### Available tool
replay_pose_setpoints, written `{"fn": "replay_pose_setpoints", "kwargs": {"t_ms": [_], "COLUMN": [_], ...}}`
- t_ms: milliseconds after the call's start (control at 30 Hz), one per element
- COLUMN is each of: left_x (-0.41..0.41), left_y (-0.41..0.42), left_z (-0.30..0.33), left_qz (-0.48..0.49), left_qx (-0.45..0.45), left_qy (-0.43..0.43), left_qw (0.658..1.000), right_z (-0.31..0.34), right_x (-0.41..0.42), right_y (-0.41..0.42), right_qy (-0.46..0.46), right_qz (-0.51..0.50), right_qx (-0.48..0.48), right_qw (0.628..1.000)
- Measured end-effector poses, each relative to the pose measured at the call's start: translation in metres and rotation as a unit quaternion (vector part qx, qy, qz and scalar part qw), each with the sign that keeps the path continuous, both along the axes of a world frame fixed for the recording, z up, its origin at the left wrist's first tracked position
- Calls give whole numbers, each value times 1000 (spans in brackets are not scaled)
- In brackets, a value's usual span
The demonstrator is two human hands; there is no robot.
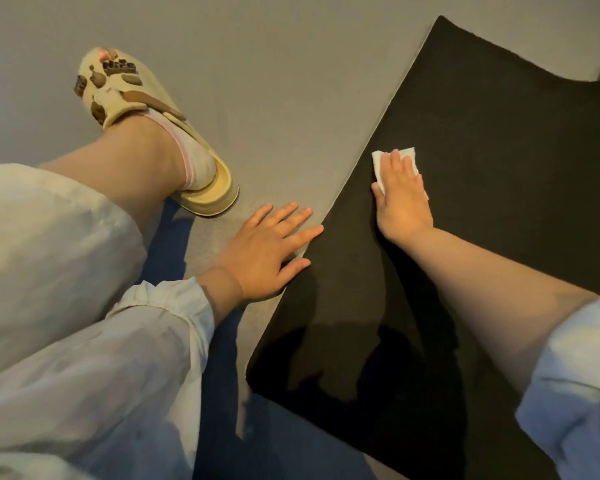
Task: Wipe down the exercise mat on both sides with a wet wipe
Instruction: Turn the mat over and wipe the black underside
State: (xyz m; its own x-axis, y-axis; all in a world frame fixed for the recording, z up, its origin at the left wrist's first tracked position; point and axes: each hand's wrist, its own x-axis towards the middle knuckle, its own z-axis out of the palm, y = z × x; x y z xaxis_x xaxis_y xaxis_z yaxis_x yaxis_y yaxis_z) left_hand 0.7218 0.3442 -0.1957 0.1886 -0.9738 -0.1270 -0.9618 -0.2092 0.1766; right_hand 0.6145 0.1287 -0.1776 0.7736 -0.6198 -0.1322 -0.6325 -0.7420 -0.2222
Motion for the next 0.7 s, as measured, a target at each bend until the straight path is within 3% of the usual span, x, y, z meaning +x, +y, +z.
{"fn": "replay_pose_setpoints", "kwargs": {"t_ms": [100,267,567,633,700], "left_x": [0,1,0,-2,-12], "left_y": [0,2,1,-1,-7], "left_z": [-2,0,2,3,7], "left_qz": [13,-2,-13,22,119], "left_qx": [-14,-37,-36,-56,-108], "left_qy": [10,19,4,36,117], "left_qw": [1000,999,999,998,980], "right_z": [2,1,4,4,5], "right_x": [-11,-38,-74,-74,-72], "right_y": [19,73,134,132,128], "right_qy": [1,5,-4,-5,-9], "right_qz": [42,125,177,173,169], "right_qx": [52,50,107,102,120], "right_qw": [998,991,978,980,978]}}
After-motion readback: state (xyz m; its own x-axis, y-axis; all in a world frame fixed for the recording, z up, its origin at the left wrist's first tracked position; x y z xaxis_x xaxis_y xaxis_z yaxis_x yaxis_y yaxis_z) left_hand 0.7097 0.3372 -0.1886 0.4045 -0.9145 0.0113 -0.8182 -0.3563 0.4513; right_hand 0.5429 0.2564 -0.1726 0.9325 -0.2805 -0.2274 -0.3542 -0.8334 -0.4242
